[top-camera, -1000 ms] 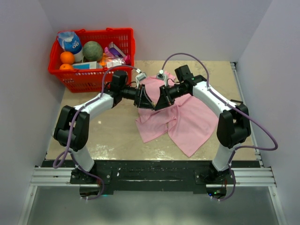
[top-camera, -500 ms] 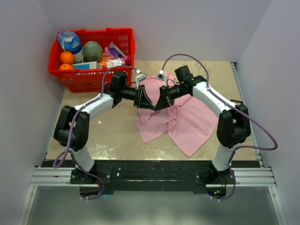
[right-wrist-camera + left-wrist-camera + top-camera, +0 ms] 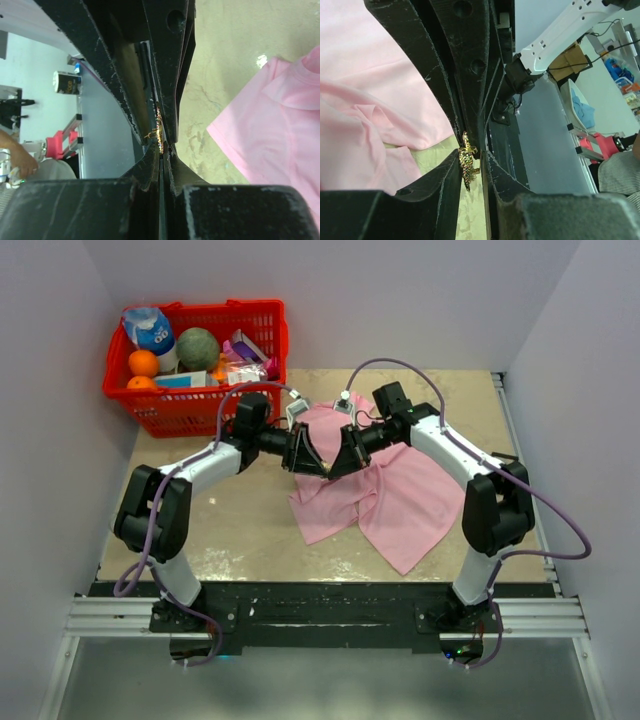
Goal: Remove the brooch from the garment
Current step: Close the brooch.
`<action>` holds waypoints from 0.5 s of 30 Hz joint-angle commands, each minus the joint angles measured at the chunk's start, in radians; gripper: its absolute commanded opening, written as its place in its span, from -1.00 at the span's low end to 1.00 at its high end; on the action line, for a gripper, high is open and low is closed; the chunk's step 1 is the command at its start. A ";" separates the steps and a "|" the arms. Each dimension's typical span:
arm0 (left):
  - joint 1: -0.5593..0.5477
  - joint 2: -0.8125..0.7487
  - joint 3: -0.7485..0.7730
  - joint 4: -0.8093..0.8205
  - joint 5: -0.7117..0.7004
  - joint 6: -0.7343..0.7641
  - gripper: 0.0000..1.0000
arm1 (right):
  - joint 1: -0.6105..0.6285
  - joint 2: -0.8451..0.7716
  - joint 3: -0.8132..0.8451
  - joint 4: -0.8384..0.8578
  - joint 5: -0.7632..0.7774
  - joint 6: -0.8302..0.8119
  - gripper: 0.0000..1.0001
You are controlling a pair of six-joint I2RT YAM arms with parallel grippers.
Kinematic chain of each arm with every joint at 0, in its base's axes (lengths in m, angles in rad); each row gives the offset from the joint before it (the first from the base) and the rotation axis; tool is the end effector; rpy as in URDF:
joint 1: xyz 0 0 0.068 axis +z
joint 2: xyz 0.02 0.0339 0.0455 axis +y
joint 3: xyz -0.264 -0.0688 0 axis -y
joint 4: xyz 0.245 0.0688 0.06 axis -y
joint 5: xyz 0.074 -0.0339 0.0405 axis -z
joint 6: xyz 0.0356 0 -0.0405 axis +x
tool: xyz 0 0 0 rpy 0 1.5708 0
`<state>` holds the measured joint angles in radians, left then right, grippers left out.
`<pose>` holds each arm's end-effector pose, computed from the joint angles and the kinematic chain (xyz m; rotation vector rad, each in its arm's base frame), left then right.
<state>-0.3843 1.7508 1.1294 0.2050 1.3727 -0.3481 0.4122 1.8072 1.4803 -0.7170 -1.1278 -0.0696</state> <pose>0.3350 -0.1731 0.2466 0.9972 1.7905 -1.8047 0.3335 0.1809 0.2712 -0.9590 2.2074 1.5874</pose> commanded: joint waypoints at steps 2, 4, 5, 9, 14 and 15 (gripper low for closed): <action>0.005 -0.047 -0.013 0.066 0.080 -0.031 -0.49 | -0.007 0.007 0.003 0.047 -0.064 0.028 -1.00; 0.005 -0.048 -0.013 0.070 0.083 -0.034 -0.51 | -0.009 0.007 0.002 0.050 -0.066 0.031 -1.00; 0.005 -0.047 -0.013 0.071 0.086 -0.035 -0.53 | -0.009 0.007 0.003 0.050 -0.066 0.031 -1.00; 0.007 -0.045 -0.020 0.088 0.094 -0.061 -0.58 | -0.007 0.006 -0.003 0.045 -0.064 0.024 -1.00; 0.009 -0.043 -0.037 0.201 0.100 -0.143 -0.60 | -0.009 0.014 -0.008 0.039 -0.069 0.017 -1.00; 0.009 -0.045 -0.043 0.221 0.101 -0.173 -0.60 | -0.009 0.014 -0.006 0.039 -0.072 0.019 -1.00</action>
<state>-0.3759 1.7500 1.1046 0.3016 1.4124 -0.4309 0.4118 1.8118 1.4792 -0.7086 -1.1744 -0.0521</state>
